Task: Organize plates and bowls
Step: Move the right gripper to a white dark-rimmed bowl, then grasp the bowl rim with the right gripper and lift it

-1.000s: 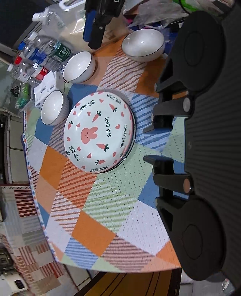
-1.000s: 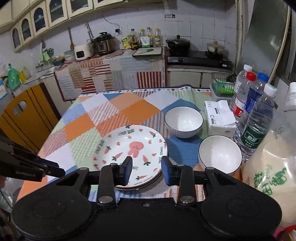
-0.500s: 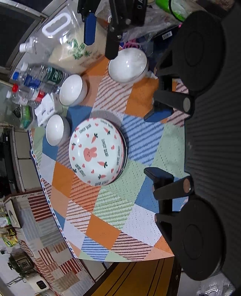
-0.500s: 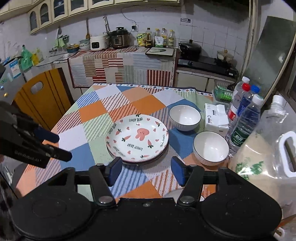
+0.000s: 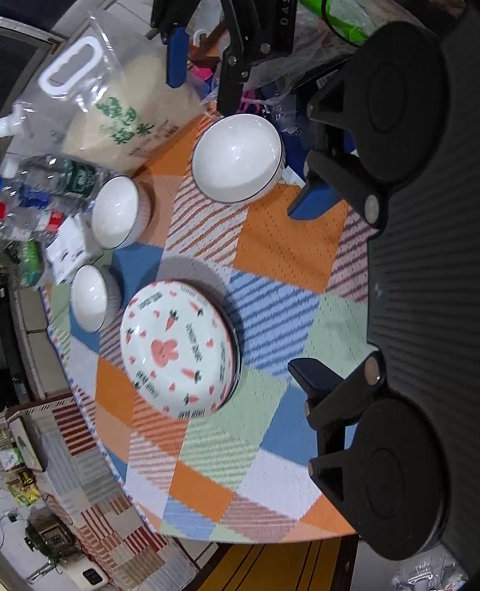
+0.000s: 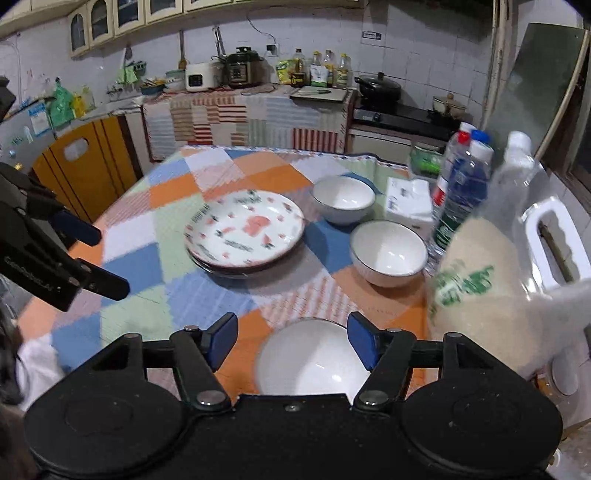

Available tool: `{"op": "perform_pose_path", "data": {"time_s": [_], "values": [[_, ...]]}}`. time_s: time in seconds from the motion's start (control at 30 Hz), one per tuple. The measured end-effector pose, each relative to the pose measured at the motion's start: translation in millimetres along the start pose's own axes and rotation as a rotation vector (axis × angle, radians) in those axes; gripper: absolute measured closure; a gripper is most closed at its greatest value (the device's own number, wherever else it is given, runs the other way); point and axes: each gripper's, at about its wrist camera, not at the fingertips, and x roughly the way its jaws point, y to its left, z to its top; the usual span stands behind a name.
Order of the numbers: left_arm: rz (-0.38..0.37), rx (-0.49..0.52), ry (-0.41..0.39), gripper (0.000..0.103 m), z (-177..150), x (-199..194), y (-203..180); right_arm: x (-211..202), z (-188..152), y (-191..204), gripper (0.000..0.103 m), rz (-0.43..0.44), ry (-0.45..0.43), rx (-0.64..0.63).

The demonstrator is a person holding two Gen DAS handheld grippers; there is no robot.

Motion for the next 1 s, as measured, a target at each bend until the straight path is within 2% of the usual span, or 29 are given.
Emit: {"op": "perform_pose_path", "data": {"time_s": [0.07, 0.17, 0.23, 0.4, 0.5, 0.57, 0.63, 0.67, 0.7, 0.73, 0.8, 0.83, 1.0], "values": [[-0.008, 0.003, 0.009, 0.021, 1.6, 14.7, -8.9, 8.0, -9.3, -6.5, 0.033, -0.022, -0.002, -0.016], [-0.009, 0.048, -0.054, 0.021, 3.3, 33.9, -22.6, 22.0, -20.9, -18.3, 0.033, -0.030, 0.006, -0.005], [-0.006, 0.034, -0.046, 0.021, 6.5, 51.0, -27.2, 34.0, -27.6, -26.1, 0.033, -0.029, 0.028, 0.025], [-0.140, -0.057, -0.019, 0.021, 14.9, 81.6, -31.3, 57.9, -40.2, -39.8, 0.033, -0.035, 0.074, 0.082], [-0.182, -0.084, 0.011, 0.021, 17.1, 100.1, -37.3, 74.3, -46.2, -50.4, 0.033, -0.038, 0.088, 0.114], [-0.212, -0.112, 0.035, 0.023, 16.3, 111.1, -39.6, 86.5, -50.0, -56.5, 0.040, -0.048, 0.106, 0.119], [-0.227, -0.121, 0.047, 0.026, 14.7, 118.6, -42.9, 96.1, -54.2, -59.3, 0.056, -0.046, 0.131, 0.118], [-0.242, -0.122, 0.052, 0.033, 13.3, 122.4, -44.6, 100.6, -55.9, -60.7, 0.061, -0.041, 0.142, 0.120], [-0.258, -0.126, 0.065, 0.048, 12.1, 125.9, -45.3, 104.4, -57.6, -61.5, 0.073, -0.033, 0.151, 0.122], [-0.286, -0.130, 0.090, 0.056, 10.9, 130.5, -45.7, 108.4, -59.3, -62.2, 0.084, -0.025, 0.158, 0.128], [-0.367, -0.171, 0.115, 0.080, 9.9, 136.4, -44.1, 115.9, -62.0, -64.4, 0.090, -0.016, 0.176, 0.153], [-0.382, -0.180, 0.122, 0.083, 10.5, 137.4, -44.5, 117.5, -62.5, -65.9, 0.090, -0.010, 0.172, 0.175], [-0.349, -0.152, 0.149, 0.085, 8.9, 135.0, -47.6, 115.9, -52.8, -75.9, 0.091, 0.054, 0.179, 0.303]]}}
